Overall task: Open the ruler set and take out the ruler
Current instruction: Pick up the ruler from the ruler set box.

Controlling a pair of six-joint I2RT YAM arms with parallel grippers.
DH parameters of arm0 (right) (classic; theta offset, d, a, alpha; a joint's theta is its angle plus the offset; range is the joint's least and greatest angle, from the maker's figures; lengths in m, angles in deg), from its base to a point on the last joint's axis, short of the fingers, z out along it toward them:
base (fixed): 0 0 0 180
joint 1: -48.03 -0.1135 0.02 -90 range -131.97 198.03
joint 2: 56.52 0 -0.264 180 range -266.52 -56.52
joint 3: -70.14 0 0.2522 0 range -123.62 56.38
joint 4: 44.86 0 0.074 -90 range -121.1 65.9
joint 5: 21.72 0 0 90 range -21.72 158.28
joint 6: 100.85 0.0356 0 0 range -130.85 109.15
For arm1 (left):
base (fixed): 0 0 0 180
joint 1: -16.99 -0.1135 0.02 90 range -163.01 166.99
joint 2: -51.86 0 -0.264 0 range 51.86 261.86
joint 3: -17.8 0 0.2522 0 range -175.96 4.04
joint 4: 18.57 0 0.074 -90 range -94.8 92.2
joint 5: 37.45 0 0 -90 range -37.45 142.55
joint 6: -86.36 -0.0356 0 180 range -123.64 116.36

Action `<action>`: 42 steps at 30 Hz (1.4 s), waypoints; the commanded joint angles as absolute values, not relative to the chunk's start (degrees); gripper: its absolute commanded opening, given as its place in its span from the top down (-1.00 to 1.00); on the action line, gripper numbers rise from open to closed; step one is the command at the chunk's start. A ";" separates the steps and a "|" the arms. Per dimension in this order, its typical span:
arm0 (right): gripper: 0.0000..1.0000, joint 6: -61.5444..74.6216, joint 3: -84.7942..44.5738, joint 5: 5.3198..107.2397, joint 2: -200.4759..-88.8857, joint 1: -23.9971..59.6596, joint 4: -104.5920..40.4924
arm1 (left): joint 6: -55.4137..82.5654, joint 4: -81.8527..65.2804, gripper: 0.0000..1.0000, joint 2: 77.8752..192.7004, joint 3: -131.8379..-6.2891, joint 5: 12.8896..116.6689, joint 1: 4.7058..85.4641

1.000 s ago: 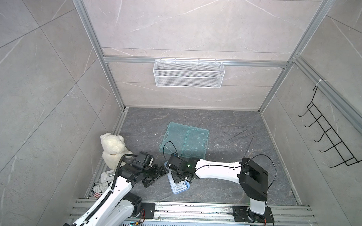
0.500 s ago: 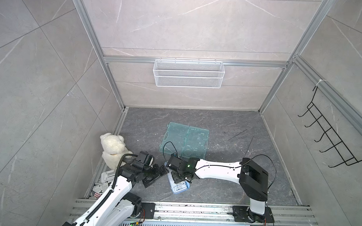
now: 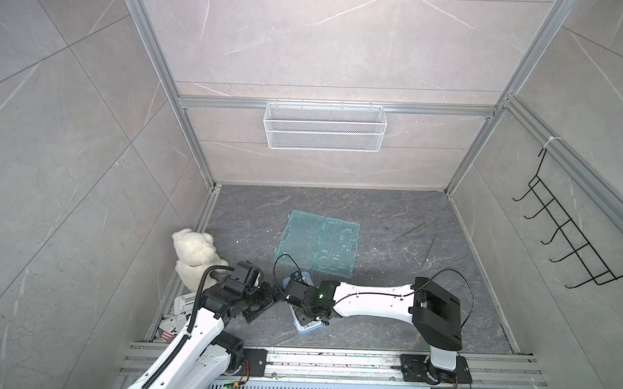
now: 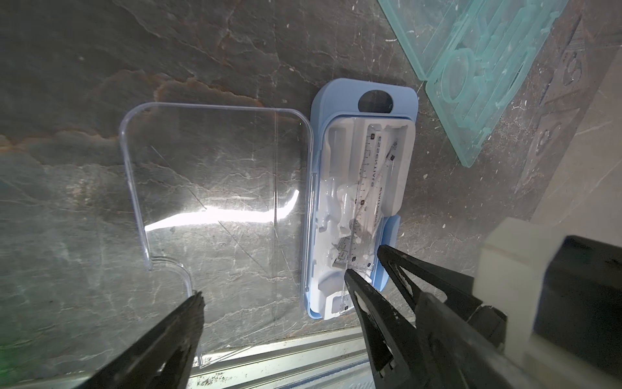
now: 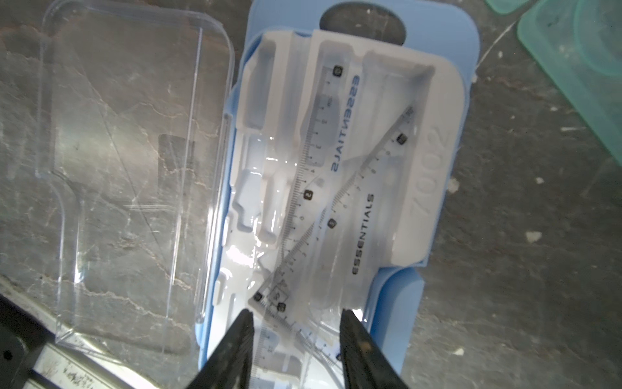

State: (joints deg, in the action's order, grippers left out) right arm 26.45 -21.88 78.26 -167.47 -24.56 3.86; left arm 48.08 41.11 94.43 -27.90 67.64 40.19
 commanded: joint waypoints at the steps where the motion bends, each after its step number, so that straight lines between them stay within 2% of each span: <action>1: 0.09 25.48 -23.67 79.39 -169.40 -24.82 5.11 | 48.83 42.42 -0.99 94.05 -27.96 67.54 39.84; 12: 0.11 25.77 -24.20 78.50 -171.39 -24.75 4.86 | 48.74 42.22 -0.99 94.25 -27.86 67.23 39.75; 29: 0.35 26.09 -23.88 79.42 -170.79 -24.77 4.82 | 48.56 42.13 -0.99 94.13 -27.61 67.14 39.67; 42: 0.38 26.60 -23.42 81.88 -168.69 -24.78 5.07 | 48.56 41.78 -0.99 94.22 -27.42 67.50 39.67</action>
